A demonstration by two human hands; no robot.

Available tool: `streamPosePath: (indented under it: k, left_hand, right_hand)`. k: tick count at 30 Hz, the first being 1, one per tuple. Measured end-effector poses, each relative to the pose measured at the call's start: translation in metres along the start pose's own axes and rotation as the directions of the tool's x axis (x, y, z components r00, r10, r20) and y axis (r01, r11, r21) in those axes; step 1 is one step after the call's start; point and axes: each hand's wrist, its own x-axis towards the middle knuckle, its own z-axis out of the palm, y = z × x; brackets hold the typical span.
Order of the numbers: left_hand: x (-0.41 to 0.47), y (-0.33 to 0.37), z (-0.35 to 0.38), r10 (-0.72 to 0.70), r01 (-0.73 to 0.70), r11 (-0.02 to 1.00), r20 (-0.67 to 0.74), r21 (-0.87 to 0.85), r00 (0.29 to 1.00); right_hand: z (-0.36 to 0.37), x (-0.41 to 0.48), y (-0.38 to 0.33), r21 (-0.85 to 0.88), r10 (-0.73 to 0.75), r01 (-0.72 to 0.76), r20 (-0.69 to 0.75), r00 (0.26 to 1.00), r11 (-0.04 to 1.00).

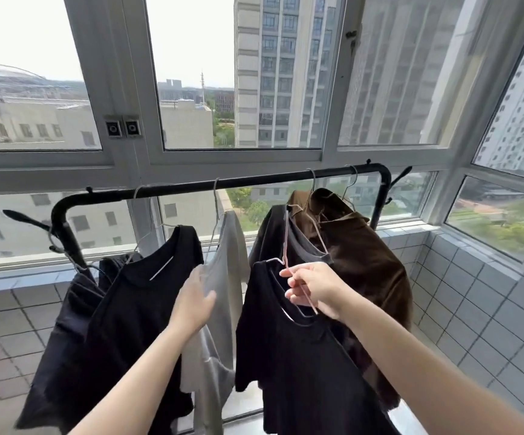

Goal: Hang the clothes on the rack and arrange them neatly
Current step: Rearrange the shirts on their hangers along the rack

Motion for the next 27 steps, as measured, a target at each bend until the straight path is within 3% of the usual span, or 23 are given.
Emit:
streamPosePath:
  k: [9, 16, 21, 27]
  left_hand:
    - [-0.007, 0.011, 0.023, -0.074, 0.085, 0.987, 0.084, -0.134, 0.994]
    - [-0.007, 0.021, 0.026, -0.018, 0.036, 0.990, 0.132, -0.134, 0.991]
    - [-0.012, 0.026, 0.032, 0.003, 0.016, 0.987, 0.120, -0.157, 0.993]
    - [-0.014, 0.034, 0.030, -0.012, 0.026, 0.993, 0.117, -0.118, 0.993]
  right_hand:
    - [0.012, 0.044, -0.042, 0.186, -0.056, 0.044, 0.061, 0.997, 0.982]
    - [0.007, 0.077, -0.078, 0.233, -0.123, 0.104, 0.068, 0.990, 0.967]
    - [0.009, 0.098, -0.082, 0.193, -0.102, 0.080, 0.110, 0.989, 0.978]
    - [0.014, 0.117, -0.063, 0.110, -0.109, 0.106, 0.017, 0.994, 0.988]
